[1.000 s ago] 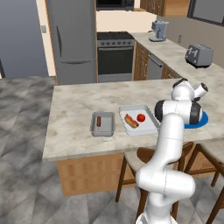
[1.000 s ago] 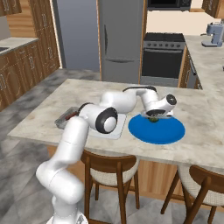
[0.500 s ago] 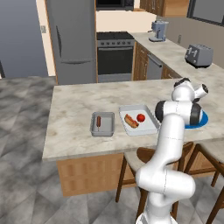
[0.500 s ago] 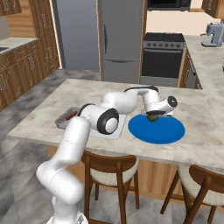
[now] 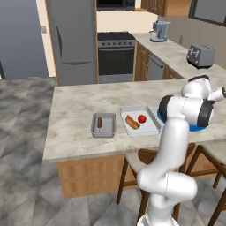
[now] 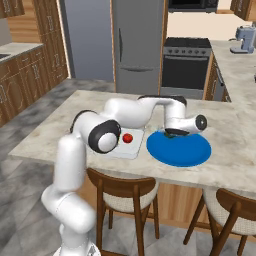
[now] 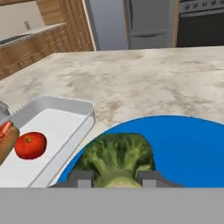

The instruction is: Place one cooked food and one vegetable from the large plate to each tupperware container.

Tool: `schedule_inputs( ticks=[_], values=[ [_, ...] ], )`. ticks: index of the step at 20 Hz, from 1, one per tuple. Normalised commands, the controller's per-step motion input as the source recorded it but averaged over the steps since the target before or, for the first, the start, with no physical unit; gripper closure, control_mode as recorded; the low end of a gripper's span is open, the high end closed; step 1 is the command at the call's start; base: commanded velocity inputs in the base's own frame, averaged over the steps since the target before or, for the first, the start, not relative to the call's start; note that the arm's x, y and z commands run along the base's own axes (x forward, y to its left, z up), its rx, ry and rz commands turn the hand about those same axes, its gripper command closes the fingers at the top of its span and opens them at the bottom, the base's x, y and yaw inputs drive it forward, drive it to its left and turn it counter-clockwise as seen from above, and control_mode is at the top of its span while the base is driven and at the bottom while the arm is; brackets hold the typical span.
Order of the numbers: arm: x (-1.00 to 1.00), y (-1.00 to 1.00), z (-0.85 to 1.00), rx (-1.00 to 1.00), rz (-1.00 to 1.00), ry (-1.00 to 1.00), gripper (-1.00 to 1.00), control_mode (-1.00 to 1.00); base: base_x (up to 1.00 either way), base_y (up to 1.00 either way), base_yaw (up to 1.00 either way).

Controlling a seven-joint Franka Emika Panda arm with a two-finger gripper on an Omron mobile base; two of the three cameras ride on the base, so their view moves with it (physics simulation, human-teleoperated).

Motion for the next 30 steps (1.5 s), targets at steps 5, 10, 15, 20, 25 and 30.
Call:
schedule_inputs(
  ticks=[5, 10, 15, 20, 25, 30],
  values=[
    [-0.54, 0.98, 0.77, -0.02, 0.00, -0.03, 1.00, -1.00, 0.00, 0.00, 0.00],
    [-0.05, 1.00, 0.55, -0.05, 0.00, 0.18, 1.00, -1.00, 0.00, 0.00, 0.00],
    [0.00, 1.00, 0.00, 0.00, 0.01, 0.20, 1.00, -1.00, 0.00, 0.00, 0.00],
    [0.00, 1.00, 0.00, -0.01, 0.00, 0.05, 1.00, -1.00, 0.00, 0.00, 0.00],
    [0.01, 1.00, -0.04, -0.09, 0.00, 0.01, 1.00, -1.00, 0.00, 0.00, 0.00],
    [0.10, 1.00, -0.03, -0.04, 0.00, 0.13, 1.00, -1.00, 0.00, 0.00, 0.00]
  ],
)
